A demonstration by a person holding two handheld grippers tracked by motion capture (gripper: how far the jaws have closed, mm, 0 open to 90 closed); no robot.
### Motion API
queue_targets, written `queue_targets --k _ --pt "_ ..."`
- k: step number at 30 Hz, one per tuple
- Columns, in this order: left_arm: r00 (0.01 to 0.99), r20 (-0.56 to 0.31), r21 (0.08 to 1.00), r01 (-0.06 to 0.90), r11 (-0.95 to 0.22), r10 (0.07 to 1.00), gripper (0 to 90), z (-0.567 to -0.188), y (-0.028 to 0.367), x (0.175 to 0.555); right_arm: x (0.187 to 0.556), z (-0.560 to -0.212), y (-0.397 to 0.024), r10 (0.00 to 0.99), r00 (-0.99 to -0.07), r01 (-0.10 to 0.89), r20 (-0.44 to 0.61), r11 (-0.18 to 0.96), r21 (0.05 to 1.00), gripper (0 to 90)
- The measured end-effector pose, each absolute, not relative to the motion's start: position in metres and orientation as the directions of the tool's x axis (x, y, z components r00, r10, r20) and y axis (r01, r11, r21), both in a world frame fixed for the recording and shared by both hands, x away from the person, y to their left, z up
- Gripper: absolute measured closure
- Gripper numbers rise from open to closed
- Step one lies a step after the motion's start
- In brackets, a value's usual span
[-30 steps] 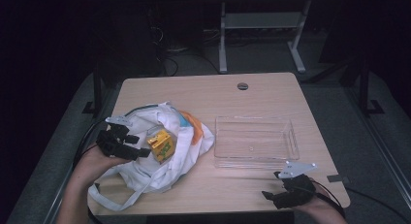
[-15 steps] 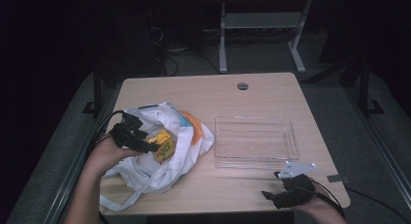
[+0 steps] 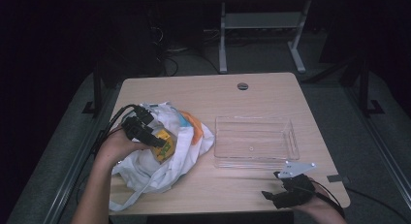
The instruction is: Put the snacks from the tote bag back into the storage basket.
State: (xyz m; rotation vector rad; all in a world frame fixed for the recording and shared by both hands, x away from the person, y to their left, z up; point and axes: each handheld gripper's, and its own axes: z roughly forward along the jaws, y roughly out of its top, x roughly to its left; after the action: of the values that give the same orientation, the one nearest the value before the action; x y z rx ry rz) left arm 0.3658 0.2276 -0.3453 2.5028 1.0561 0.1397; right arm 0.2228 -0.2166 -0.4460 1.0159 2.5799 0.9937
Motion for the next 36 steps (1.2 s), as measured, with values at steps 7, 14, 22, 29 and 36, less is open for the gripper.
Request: queue_targets --k 7,14,22,29,36 --pt "0.706 -0.061 0.377 0.671 -0.639 0.705 26.0 -0.351 0.220 0.372 0.222 -0.446 -0.217 0.667 -0.742 0.535 0.060 0.537 0.653 20.8" --pt "0.702 -0.044 0.359 0.676 -0.644 0.711 26.4 -0.359 0.218 0.374 0.223 -0.446 -0.216 0.663 -0.747 0.530 0.055 0.543 0.652 20.8" --pt "0.705 -0.047 0.346 0.676 -0.650 0.708 30.2 -0.367 0.216 0.377 0.222 -0.446 -0.217 0.667 -0.743 0.535 0.056 0.542 0.648 20.9" --pt "0.708 -0.045 0.323 0.678 -0.660 0.705 36.5 -0.370 0.215 0.377 0.222 -0.446 -0.217 0.667 -0.743 0.535 0.054 0.543 0.647 20.8" --pt "0.718 -0.048 0.305 0.672 -0.674 0.694 43.9 -0.372 0.212 0.377 0.223 -0.447 -0.218 0.666 -0.744 0.530 0.049 0.545 0.650 21.1"
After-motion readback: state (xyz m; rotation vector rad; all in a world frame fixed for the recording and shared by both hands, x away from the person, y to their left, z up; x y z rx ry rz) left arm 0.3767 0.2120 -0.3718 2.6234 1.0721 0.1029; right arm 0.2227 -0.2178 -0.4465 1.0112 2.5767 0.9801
